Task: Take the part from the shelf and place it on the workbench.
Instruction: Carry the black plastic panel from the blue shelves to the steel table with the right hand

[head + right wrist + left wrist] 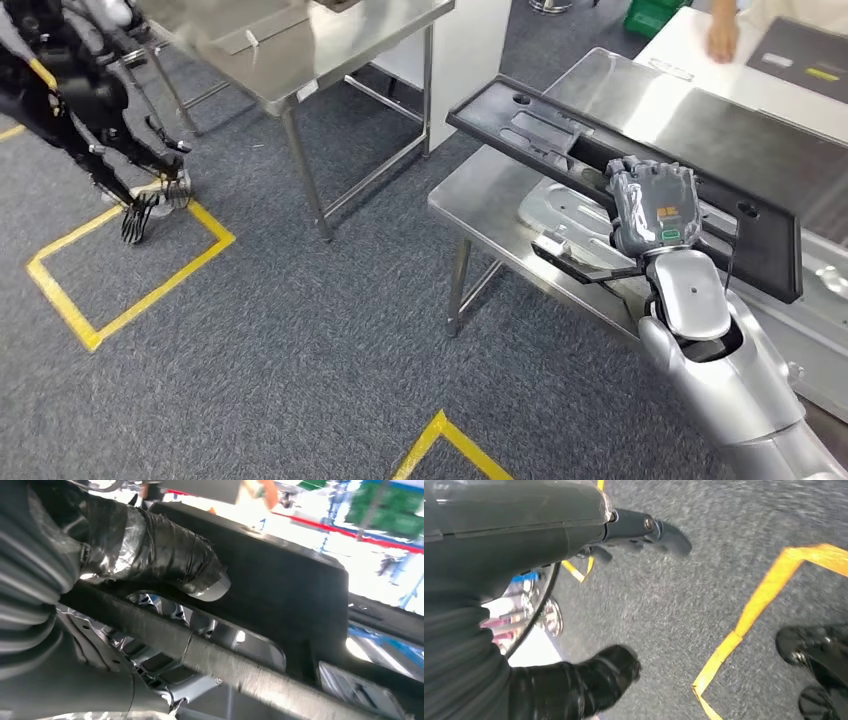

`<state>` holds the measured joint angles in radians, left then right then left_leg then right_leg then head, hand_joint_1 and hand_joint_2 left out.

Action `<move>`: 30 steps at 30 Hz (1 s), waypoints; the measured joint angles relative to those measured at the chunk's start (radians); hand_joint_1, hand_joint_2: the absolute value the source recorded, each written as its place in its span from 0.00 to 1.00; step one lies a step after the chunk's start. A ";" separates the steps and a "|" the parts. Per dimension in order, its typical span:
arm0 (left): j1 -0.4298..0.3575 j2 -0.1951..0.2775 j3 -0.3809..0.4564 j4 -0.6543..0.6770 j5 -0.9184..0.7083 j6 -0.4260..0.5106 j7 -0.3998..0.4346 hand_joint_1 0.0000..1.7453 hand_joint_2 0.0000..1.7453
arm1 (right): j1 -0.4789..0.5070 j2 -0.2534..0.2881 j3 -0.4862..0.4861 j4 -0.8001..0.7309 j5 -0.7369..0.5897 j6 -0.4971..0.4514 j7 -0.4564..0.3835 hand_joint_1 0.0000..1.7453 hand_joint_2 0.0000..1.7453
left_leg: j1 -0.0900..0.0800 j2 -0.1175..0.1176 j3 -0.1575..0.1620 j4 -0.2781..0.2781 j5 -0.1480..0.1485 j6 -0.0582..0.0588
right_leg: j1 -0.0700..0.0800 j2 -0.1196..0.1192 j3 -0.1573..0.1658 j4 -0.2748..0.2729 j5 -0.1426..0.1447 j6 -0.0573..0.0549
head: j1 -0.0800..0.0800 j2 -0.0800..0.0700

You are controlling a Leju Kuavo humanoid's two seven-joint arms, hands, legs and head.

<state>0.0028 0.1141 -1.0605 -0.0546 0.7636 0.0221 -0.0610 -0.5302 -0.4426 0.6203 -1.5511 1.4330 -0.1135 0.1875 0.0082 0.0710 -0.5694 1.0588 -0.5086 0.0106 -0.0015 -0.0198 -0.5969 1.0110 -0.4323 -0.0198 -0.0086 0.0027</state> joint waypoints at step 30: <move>-0.007 -0.022 -0.031 0.016 0.018 -0.005 -0.037 0.00 1.00 | 0.172 -0.089 -0.160 -0.021 -0.006 -0.012 -0.019 1.00 1.00 | -0.005 0.023 0.009 -0.021 0.016 -0.004 | -0.011 -0.004 -0.012 0.025 -0.011 0.018 | 0.004 0.000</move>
<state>-0.0039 0.0917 -1.0915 -0.0388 0.7812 0.0174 -0.0978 -0.3580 -0.5319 0.4599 -1.5718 1.4272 -0.1253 0.1680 0.0035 0.0938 -0.5607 1.0383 -0.4926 0.0071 -0.0120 -0.0242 -0.6087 1.0358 -0.4432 -0.0014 -0.0050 0.0027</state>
